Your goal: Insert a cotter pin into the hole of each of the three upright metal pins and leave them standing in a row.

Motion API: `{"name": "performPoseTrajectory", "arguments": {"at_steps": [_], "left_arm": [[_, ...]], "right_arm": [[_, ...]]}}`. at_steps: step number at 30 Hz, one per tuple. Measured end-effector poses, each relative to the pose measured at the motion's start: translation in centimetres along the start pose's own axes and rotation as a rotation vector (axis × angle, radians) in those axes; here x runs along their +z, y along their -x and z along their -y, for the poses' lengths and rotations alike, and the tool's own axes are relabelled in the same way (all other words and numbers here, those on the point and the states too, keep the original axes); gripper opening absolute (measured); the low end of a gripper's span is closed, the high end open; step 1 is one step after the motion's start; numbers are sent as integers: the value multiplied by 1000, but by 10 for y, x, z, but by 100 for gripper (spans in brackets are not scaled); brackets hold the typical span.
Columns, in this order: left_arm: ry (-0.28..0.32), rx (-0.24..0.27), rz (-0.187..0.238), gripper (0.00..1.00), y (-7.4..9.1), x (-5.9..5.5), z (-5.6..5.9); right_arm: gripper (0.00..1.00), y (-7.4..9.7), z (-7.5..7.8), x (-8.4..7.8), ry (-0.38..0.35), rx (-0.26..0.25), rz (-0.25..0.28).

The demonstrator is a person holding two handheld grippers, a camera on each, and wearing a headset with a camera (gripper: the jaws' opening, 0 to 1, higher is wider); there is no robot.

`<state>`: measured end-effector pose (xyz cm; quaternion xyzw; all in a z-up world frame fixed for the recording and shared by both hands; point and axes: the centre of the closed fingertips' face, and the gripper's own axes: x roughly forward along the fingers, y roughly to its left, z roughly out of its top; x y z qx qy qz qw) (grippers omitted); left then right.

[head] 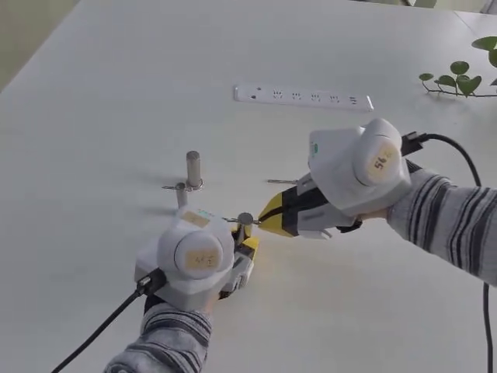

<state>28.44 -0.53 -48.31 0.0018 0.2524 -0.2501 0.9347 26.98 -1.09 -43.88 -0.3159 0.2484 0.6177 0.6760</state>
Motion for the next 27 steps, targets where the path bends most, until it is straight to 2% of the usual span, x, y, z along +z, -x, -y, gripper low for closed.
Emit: {"name": "performPoseTrajectory", "arguments": {"at_steps": [10, 18, 24, 27], "left_arm": [[-3, 3, 0, 11, 0, 0, 0], [-6, 19, -2, 11, 1, -1, 0], [-11, 45, -21, 14, 5, -7, -3], [-3, 42, -7, 16, 9, -6, -1]], "right_arm": [[0, 1, 0, 0, -7, 3, 4], [0, 0, 0, -2, -51, -14, 0], [7, 3, 2, -2, -87, -41, 7], [10, 6, 4, -1, -111, -61, 22]]}}
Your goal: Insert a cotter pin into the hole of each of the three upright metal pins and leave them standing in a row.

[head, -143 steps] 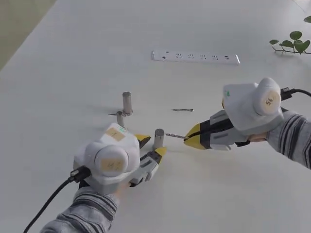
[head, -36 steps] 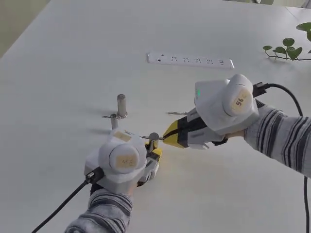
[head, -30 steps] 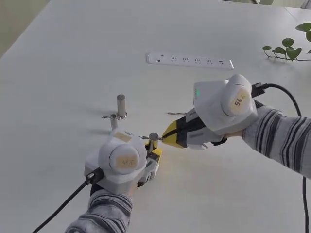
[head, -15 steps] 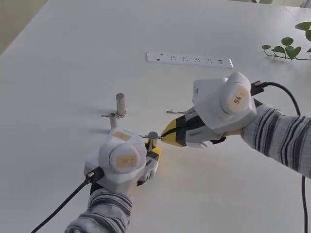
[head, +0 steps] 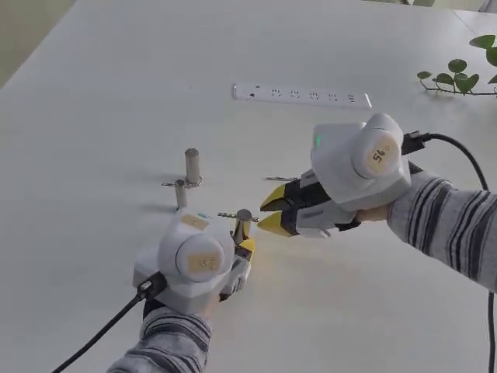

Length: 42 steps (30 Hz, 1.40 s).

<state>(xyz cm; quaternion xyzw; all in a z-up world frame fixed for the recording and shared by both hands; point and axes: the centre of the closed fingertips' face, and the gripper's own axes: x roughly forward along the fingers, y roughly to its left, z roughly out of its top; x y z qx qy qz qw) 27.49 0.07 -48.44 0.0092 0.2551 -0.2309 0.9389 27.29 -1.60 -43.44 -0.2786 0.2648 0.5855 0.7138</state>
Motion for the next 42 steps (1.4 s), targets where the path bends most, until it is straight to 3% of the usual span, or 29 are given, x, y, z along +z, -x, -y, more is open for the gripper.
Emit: {"name": "performPoseTrajectory", "arguments": {"at_steps": [10, 24, 30, 42], "left_arm": [[-11, 1, 40, 11, -2, 9, 2], [-110, 7, 39, 9, -3, 11, 0], [-106, -2, 40, 9, -5, 13, -1], [-121, 29, 63, 8, -16, 31, -19]], "right_arm": [[25, 9, 7, -2, -113, -59, 51], [23, 15, 8, -18, -221, -126, 64], [19, 21, 14, -16, -255, -163, 98], [16, 23, 23, -14, -281, -184, 124]]}}
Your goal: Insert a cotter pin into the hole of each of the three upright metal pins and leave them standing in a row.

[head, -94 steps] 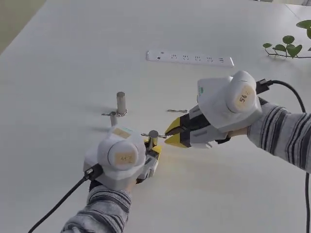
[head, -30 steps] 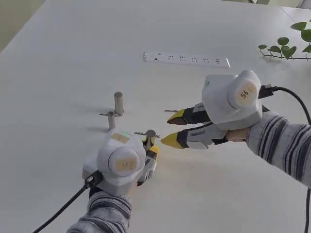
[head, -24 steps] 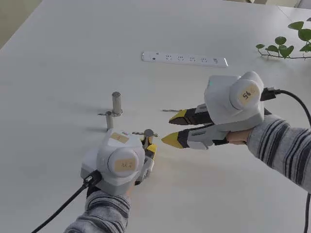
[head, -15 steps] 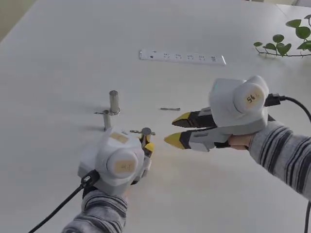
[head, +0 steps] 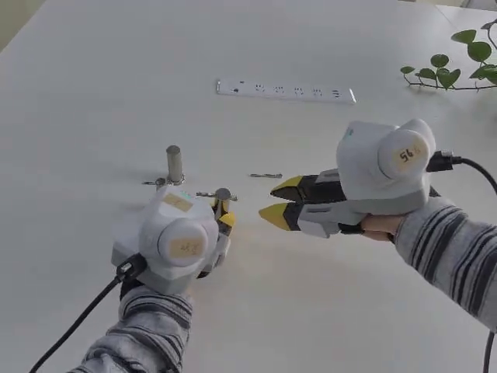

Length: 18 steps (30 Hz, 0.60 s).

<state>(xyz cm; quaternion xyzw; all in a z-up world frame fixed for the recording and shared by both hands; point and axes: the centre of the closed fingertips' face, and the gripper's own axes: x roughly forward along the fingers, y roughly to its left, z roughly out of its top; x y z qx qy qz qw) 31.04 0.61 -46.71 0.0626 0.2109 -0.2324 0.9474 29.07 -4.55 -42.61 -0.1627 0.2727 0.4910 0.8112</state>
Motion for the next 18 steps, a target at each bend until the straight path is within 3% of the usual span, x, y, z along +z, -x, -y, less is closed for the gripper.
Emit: {"name": "performPoseTrajectory", "arguments": {"at_steps": [5, 18], "left_arm": [[12, 21, -6, 9, -7, -1, -9], [58, 47, 2, 9, -17, -1, -15]], "right_arm": [[16, 2, 2, 0, -8, -7, 1], [15, 3, 8, -4, -34, -23, -7]]}}
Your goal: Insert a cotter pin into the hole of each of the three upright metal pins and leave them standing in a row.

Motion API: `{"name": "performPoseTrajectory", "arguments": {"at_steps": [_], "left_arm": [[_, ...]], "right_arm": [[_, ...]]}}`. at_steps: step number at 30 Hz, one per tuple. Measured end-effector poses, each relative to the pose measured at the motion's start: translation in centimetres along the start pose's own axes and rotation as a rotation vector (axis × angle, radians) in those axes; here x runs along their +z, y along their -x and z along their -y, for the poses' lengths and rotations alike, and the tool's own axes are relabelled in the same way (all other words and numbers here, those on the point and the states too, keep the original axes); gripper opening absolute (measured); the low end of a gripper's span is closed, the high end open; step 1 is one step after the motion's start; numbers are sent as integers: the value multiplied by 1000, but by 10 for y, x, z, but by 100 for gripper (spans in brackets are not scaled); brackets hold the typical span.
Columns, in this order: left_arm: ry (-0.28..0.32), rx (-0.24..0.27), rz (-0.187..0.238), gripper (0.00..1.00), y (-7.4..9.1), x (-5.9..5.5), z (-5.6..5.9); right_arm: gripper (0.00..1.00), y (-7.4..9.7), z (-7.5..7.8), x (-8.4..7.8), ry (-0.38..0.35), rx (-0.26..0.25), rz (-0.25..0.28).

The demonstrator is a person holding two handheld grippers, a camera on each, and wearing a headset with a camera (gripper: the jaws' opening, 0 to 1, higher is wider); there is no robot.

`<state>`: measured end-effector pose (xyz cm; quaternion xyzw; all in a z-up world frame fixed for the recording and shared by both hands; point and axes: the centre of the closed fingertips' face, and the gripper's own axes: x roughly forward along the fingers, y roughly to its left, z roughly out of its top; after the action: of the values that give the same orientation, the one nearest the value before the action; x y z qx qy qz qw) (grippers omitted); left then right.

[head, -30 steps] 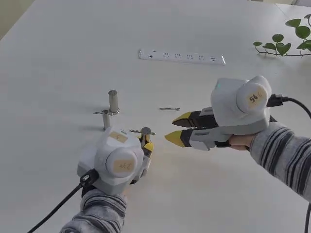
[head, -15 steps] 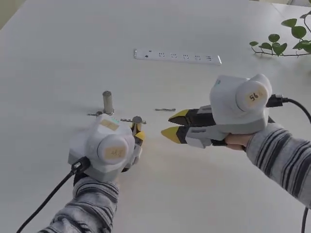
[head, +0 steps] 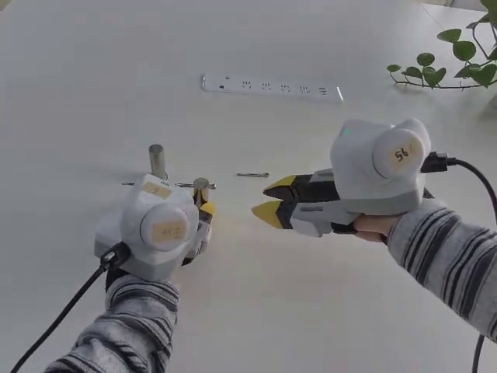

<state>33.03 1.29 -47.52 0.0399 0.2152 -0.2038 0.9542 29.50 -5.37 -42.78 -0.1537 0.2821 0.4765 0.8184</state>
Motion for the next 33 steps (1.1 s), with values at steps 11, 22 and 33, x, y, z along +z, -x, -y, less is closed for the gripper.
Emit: {"name": "performPoseTrajectory", "arguments": {"at_steps": [11, 22, 33], "left_arm": [[0, 23, 8, 9, -1, 1, 2], [16, 21, 6, 10, -2, 1, 2], [34, 16, -28, 22, 2, -3, 7]], "right_arm": [[15, -4, -1, 1, -10, 3, 4], [18, -4, 1, -3, -31, -2, -3], [21, -6, 5, 3, -59, -12, 24]]}}
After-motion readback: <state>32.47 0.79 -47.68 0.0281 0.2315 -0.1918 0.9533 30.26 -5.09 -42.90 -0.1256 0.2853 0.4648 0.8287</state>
